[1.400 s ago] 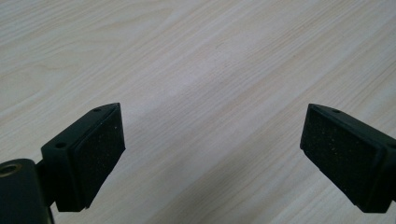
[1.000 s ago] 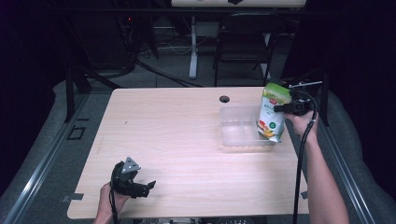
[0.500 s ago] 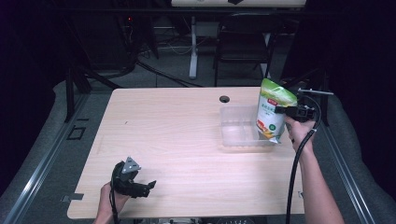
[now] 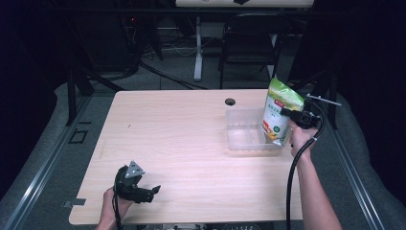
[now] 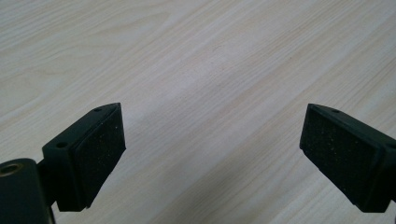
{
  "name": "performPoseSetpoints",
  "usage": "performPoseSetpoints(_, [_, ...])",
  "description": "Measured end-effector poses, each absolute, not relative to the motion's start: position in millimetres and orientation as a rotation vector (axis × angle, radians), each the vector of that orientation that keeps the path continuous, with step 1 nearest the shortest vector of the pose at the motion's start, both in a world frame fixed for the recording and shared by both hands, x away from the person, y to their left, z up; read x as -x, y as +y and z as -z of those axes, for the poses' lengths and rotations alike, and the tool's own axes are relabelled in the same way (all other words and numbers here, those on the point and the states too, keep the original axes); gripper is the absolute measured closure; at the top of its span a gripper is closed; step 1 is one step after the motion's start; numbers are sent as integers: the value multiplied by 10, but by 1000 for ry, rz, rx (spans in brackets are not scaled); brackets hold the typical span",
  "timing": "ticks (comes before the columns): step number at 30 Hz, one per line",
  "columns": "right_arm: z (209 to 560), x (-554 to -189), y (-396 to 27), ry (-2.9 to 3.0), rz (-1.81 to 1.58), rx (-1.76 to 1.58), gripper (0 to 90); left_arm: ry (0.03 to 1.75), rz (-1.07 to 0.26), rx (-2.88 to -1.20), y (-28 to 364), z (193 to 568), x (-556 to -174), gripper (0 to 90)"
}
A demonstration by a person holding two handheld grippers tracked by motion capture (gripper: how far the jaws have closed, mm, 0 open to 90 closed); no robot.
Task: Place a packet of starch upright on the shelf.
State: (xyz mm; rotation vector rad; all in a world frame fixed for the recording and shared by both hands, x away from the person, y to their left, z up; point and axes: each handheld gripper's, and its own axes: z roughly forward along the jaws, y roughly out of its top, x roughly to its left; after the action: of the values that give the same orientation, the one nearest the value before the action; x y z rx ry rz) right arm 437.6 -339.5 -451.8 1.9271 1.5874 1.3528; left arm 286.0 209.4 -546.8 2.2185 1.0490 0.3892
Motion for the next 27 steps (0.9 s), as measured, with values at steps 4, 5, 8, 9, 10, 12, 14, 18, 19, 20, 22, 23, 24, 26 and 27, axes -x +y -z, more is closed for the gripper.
performPoseSetpoints(4, [4599,-4408,-3365,1547,-1368,-1934,900,1048,-390,-2218,2095,5468,-2864,67])
performPoseSetpoints(5, [4610,-4413,-3363,1546,-1368,-1928,900,1047,-390,-2218,2096,5467,-2866,67])
performPoseSetpoints(8, [4634,-4436,-3350,1541,-1356,-1922,900,1052,-388,-2217,2097,5473,-2882,67])
performPoseSetpoints(9, [4654,-4451,-3348,1534,-1340,-1915,900,1051,-385,-2218,2097,5475,-2891,67])
performPoseSetpoints(10, [4659,-4457,-3351,1543,-1337,-1908,900,1052,-385,-2217,2090,5477,-2894,67])
performPoseSetpoints(12, [4659,-4463,-3348,1550,-1321,-1905,900,1053,-380,-2218,2085,5478,-2894,67])
performPoseSetpoints(14, [4650,-4468,-3340,1569,-1275,-1884,900,1053,-379,-2219,2086,5478,-2890,67])
performPoseSetpoints(18, [4660,-4468,-3319,1583,-1214,-1843,900,1060,-379,-2219,2104,5475,-2872,67])
performPoseSetpoints(19, [4665,-4463,-3310,1588,-1200,-1829,900,1058,-382,-2221,2111,5472,-2870,67])
performPoseSetpoints(20, [4668,-4453,-3309,1612,-1178,-1809,899,1058,-383,-2222,2114,5469,-2869,67])
performPoseSetpoints(22, [4683,-4446,-3288,1613,-1158,-1776,899,1062,-392,-2210,2108,5474,-2873,67])
performPoseSetpoints(23, [4683,-4442,-3291,1628,-1143,-1765,898,1061,-382,-2216,2105,5475,-2876,67])
performPoseSetpoints(24, [4688,-4437,-3280,1629,-1127,-1756,898,1058,-381,-2221,2104,5476,-2875,67])
performPoseSetpoints(26, [4703,-4424,-3288,1642,-1106,-1742,897,1053,-380,-2222,2102,5483,-2863,67])
performPoseSetpoints(27, [4710,-4418,-3298,1644,-1107,-1743,897,1053,-378,-2224,2105,5482,-2859,67])
